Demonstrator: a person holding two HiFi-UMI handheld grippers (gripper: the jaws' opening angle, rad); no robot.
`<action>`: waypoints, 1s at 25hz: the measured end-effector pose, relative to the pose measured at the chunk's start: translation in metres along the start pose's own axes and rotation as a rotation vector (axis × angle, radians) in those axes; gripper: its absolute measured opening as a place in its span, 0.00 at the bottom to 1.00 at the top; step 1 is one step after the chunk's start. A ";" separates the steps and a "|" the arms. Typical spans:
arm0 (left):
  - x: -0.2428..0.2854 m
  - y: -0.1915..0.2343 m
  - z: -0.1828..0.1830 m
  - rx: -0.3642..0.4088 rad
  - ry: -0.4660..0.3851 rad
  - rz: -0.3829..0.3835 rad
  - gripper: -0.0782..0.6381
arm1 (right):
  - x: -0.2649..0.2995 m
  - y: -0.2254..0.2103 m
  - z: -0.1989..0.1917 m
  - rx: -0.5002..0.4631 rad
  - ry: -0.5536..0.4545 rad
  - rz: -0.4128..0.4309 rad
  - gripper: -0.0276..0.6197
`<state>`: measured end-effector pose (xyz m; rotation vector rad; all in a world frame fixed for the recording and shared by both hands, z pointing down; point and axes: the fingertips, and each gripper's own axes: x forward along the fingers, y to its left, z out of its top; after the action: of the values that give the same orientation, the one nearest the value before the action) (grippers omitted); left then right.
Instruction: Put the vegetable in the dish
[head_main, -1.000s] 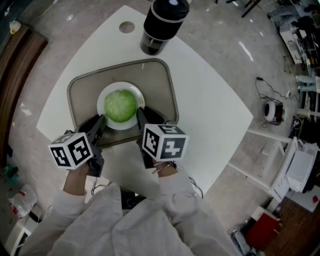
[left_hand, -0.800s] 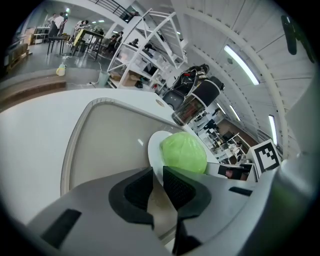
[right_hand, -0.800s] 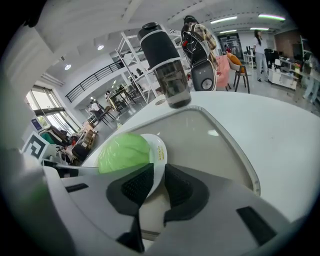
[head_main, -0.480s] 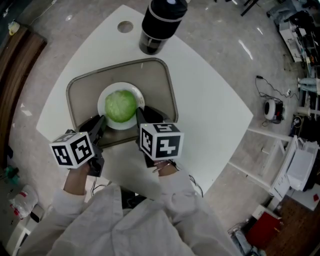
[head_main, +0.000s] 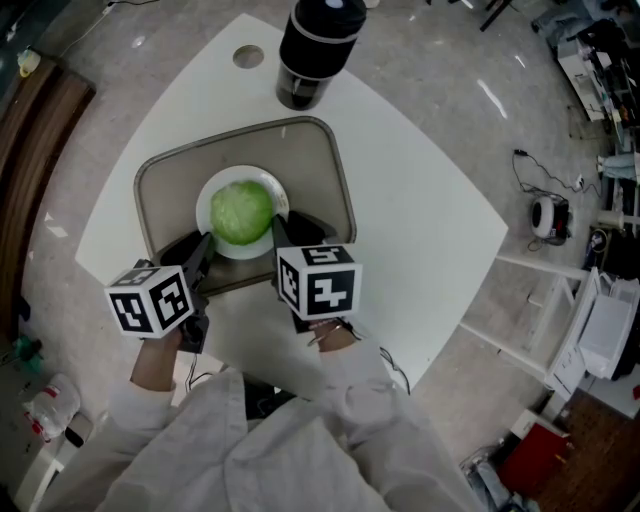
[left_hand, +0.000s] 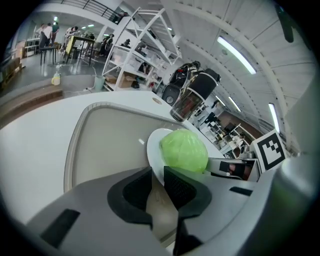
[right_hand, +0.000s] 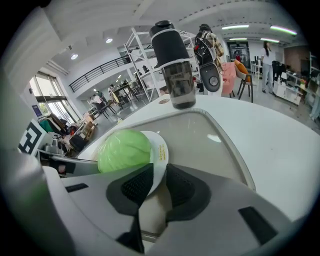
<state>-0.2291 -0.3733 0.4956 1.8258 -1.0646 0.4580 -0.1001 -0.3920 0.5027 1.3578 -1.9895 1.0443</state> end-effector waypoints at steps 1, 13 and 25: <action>0.000 0.000 0.000 0.012 -0.001 0.011 0.19 | -0.001 0.001 0.000 -0.014 -0.005 -0.003 0.15; -0.009 -0.008 0.001 0.062 -0.015 0.018 0.22 | -0.015 0.007 -0.008 -0.055 -0.012 0.029 0.15; -0.046 -0.078 -0.011 0.146 -0.142 0.001 0.22 | -0.086 0.026 -0.016 -0.148 -0.102 0.134 0.14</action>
<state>-0.1888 -0.3284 0.4271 2.0112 -1.1534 0.4209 -0.0924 -0.3273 0.4385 1.2364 -2.2119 0.8800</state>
